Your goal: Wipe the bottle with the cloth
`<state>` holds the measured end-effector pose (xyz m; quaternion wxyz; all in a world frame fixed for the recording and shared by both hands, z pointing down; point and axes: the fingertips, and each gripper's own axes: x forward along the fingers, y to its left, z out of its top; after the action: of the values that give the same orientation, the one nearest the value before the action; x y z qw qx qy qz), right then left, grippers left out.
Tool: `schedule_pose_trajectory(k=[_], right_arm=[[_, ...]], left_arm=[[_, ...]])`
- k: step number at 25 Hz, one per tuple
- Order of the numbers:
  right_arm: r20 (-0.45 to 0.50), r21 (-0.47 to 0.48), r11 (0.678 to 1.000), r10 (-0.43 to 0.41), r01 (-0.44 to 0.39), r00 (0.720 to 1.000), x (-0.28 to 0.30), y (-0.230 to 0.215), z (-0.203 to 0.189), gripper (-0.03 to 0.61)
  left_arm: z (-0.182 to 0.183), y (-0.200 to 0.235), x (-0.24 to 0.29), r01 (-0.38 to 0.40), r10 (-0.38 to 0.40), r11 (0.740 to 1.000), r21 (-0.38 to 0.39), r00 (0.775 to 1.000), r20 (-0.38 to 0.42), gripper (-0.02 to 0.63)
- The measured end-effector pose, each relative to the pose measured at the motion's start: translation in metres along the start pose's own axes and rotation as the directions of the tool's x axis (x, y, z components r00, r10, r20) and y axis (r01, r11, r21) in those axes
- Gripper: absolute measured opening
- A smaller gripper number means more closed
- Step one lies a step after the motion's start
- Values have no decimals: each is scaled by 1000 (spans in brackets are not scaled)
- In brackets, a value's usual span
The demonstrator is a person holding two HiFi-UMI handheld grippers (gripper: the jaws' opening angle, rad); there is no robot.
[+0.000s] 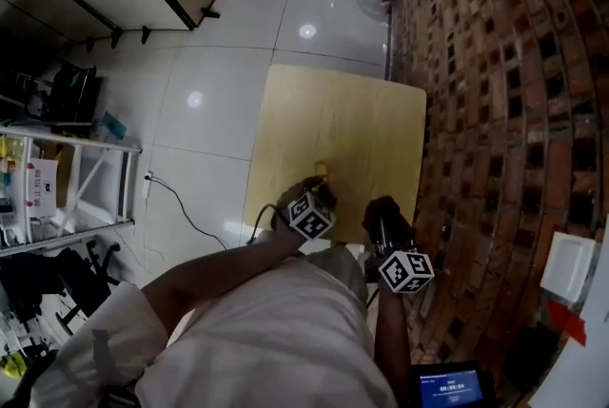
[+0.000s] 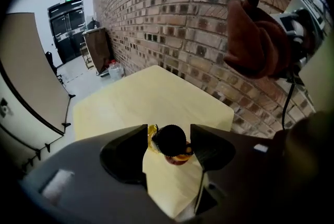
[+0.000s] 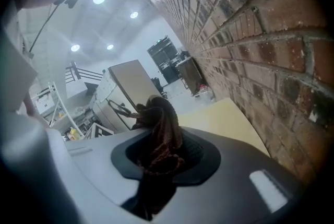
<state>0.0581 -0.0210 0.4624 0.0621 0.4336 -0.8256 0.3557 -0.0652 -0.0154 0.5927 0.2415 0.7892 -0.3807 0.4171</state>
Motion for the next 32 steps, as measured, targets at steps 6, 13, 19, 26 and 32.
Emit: schedule_pose_trajectory(k=[6,13,19,26,32], right_arm=[[14,-1,998,66,-66,998,15,0,13,83],[21,23,997,74,-74,997,9,-13,9,84],[31,47,997,55,-57,998,0,-29,4,83],[27,60,997,53,-54,998,2,-35,1,83],[25,62,996,66,-67,998,9,-35,1,83]], left_arm=[[-1,-2,0,10,-10,1000,8,998,-65,241],[-4,-7,1,15,-10,999,45,995,-97,239],[0,-7,2,25,-18,998,63,993,-113,209],[4,-1,-4,68,-64,997,34,992,-105,204],[7,-1,-5,107,-97,990,87,989,-116,198]])
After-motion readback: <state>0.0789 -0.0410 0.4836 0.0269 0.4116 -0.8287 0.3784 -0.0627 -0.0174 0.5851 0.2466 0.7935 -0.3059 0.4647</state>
